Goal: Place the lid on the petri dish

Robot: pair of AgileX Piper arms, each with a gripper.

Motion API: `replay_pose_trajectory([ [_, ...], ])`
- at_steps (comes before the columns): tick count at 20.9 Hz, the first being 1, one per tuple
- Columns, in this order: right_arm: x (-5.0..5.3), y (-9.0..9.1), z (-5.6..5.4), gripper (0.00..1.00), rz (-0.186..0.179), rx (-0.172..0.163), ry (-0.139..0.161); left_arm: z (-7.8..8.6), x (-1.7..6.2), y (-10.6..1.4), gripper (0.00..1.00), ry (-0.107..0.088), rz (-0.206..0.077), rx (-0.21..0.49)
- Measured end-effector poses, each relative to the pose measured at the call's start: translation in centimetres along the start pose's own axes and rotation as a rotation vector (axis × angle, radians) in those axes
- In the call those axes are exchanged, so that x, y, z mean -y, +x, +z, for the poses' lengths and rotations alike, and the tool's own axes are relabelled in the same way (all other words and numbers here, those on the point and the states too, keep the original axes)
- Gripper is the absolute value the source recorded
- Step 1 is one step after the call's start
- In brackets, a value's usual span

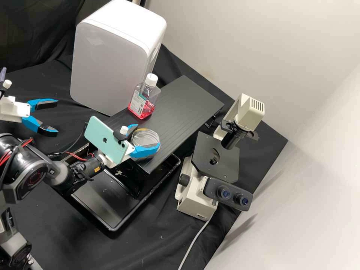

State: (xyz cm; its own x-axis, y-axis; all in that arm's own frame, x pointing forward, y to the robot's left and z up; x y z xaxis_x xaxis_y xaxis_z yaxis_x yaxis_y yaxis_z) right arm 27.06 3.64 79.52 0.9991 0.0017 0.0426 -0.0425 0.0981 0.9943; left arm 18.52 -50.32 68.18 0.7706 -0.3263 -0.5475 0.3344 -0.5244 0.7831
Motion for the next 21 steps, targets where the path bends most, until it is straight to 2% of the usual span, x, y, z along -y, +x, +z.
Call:
replay_pose_trajectory([
  [6,-0.07,0.09,0.36,0.0,0.001,0.008,0.016,0.0,0.0,0.0,1.0,0.0,0.0,0.0],
  [11,-0.11,-0.08,0.58,0.0,0.0,0.007,0.011,0.0,0.0,0.0,1.0,0.006,0.001,-0.001],
  [18,-0.2,-0.15,0.74,0.0,0.002,0.004,0.025,0.09,0.03,0.01,1.0,0.013,0.001,-0.002],
  [21,-0.26,-0.1,0.96,0.0,0.001,0.008,0.022,0.0,0.0,0.01,1.0,0.009,0.004,-0.011],
])
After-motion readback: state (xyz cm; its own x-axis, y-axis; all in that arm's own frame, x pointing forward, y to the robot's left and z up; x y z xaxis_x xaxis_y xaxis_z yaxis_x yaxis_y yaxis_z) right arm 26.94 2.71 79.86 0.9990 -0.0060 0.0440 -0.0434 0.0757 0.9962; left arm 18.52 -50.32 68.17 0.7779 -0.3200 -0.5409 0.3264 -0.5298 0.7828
